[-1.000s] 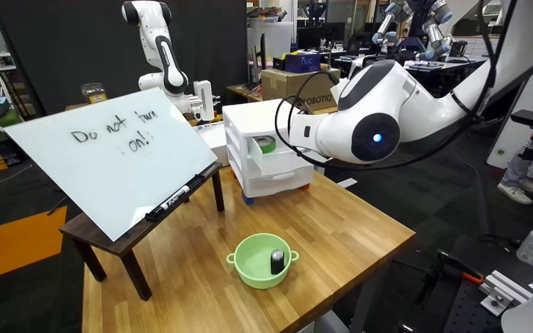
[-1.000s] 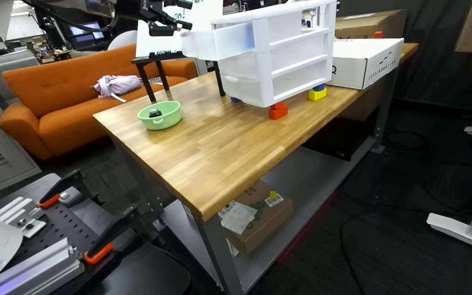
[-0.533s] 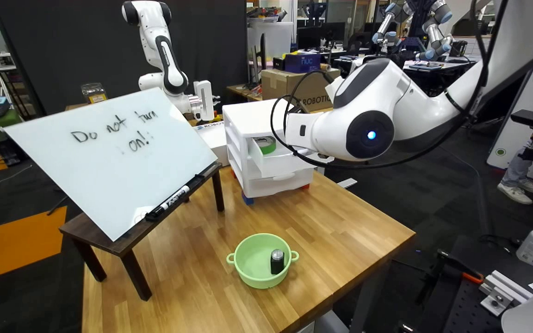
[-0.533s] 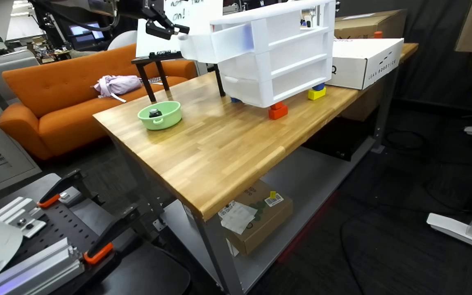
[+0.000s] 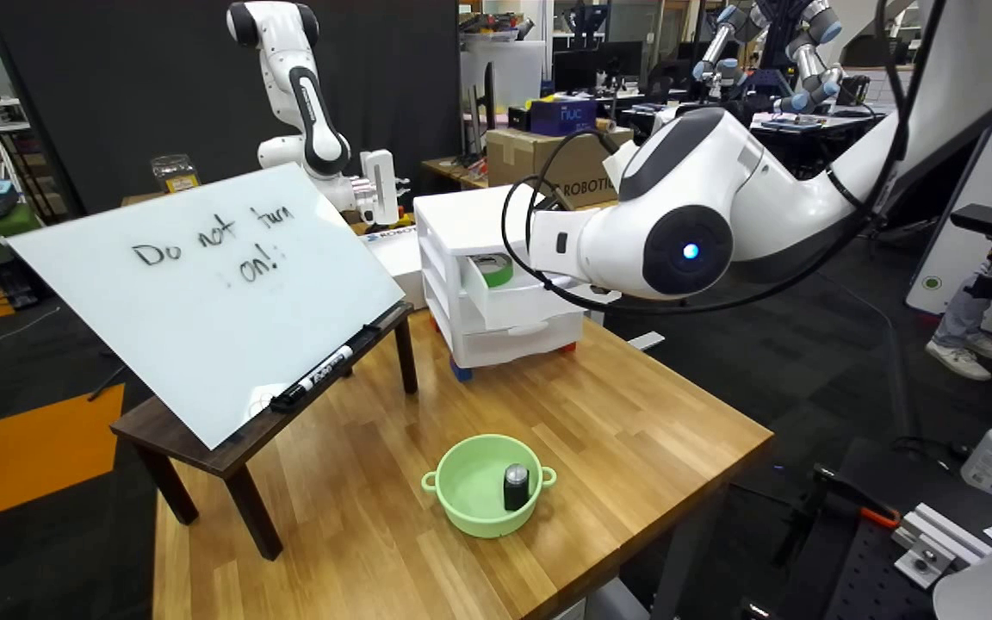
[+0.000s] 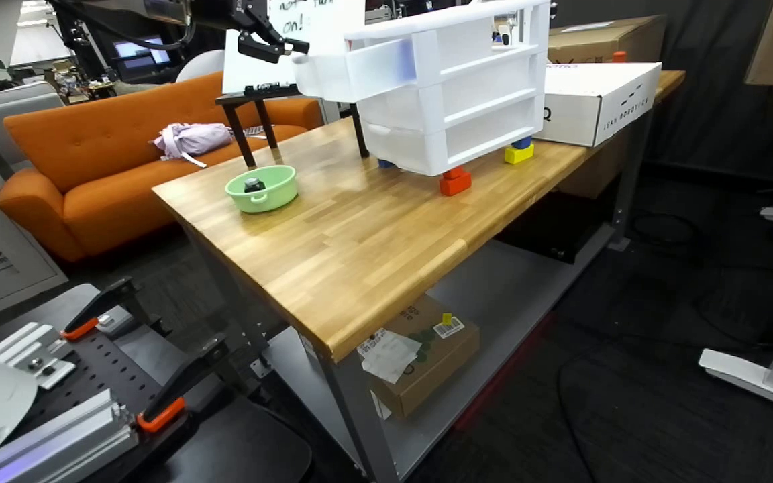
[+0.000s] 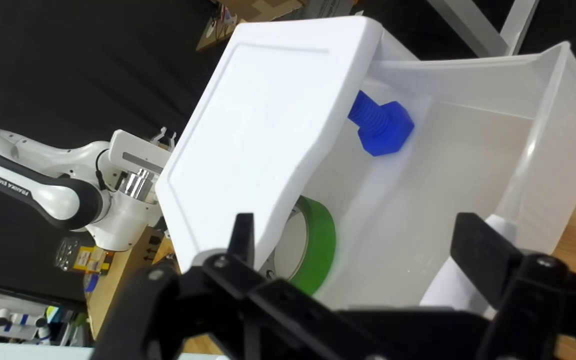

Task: Close the top drawer

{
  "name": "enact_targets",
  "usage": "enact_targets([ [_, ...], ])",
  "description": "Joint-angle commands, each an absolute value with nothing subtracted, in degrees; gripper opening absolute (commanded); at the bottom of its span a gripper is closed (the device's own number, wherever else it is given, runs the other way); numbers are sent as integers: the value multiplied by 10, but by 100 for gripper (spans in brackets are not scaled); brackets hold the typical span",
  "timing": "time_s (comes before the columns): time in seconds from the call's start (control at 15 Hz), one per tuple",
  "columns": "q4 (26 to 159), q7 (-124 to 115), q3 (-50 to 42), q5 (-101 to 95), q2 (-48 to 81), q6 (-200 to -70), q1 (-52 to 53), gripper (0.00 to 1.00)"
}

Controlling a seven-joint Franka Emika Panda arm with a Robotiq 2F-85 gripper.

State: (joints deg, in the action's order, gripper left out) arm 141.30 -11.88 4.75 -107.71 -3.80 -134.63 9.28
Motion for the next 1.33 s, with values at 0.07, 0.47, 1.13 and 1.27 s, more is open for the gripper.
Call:
enact_targets([
  [0.07, 1413, -117, 54, -1075, -38, -1346, 87, 100],
  [0.47, 1426, -104, 66, -1052, -54, -1319, 96, 100],
  [1.13, 1431, -111, 95, -1024, -57, -1286, 115, 100],
  [1.27, 1431, -111, 95, -1024, -57, -1286, 115, 100],
])
